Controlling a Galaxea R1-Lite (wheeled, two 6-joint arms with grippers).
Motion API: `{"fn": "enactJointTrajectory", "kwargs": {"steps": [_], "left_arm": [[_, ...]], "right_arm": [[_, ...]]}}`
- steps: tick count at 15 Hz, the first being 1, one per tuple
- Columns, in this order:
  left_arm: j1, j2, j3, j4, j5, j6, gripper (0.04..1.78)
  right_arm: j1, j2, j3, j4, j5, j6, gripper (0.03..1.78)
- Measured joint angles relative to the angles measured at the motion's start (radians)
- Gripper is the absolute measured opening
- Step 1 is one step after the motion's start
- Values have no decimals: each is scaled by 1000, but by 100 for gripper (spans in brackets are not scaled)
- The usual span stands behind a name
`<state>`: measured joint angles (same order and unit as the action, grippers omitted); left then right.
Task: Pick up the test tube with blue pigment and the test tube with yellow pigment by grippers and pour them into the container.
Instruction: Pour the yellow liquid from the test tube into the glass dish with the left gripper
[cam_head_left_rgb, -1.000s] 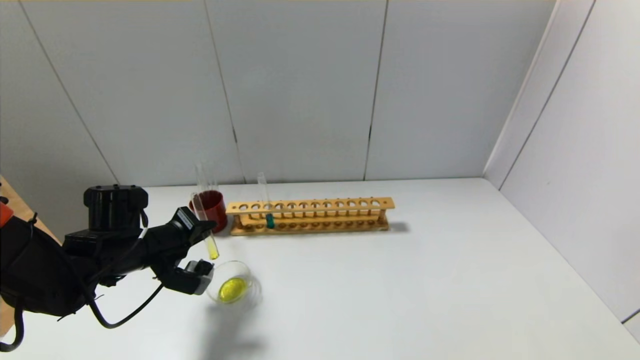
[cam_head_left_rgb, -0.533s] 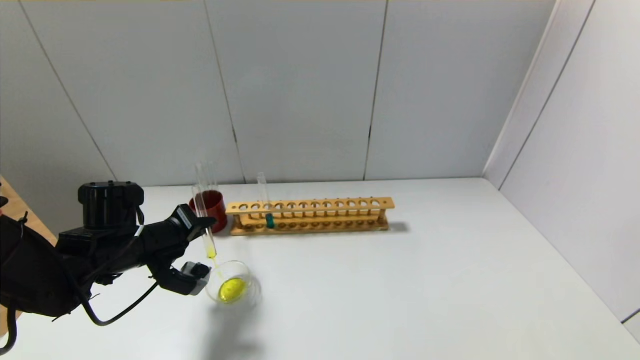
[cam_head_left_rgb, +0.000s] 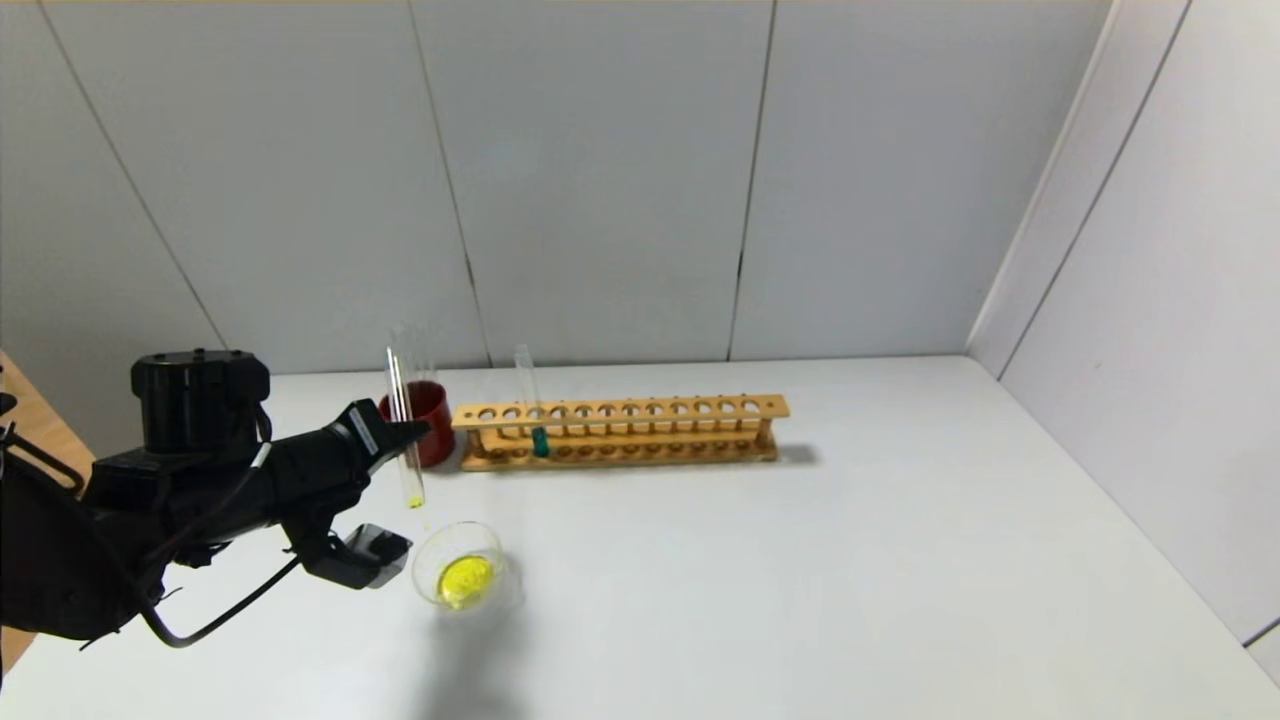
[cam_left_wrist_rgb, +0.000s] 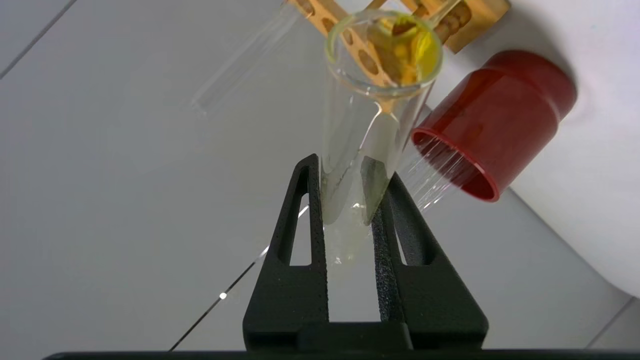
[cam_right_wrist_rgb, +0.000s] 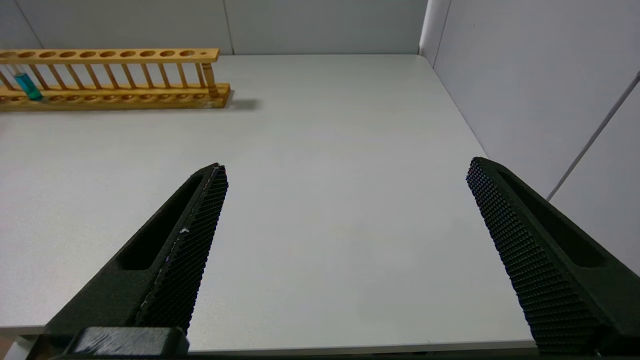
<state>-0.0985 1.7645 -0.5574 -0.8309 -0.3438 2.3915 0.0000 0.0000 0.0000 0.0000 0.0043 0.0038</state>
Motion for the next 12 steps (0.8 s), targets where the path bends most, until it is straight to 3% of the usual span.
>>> {"fn": "enactJointTrajectory", "kwargs": {"steps": [12], "left_arm": [[-10,-43,-2,-35,25,86,31]], "right_arm": [[0,0,0,0,0,0,175]]}}
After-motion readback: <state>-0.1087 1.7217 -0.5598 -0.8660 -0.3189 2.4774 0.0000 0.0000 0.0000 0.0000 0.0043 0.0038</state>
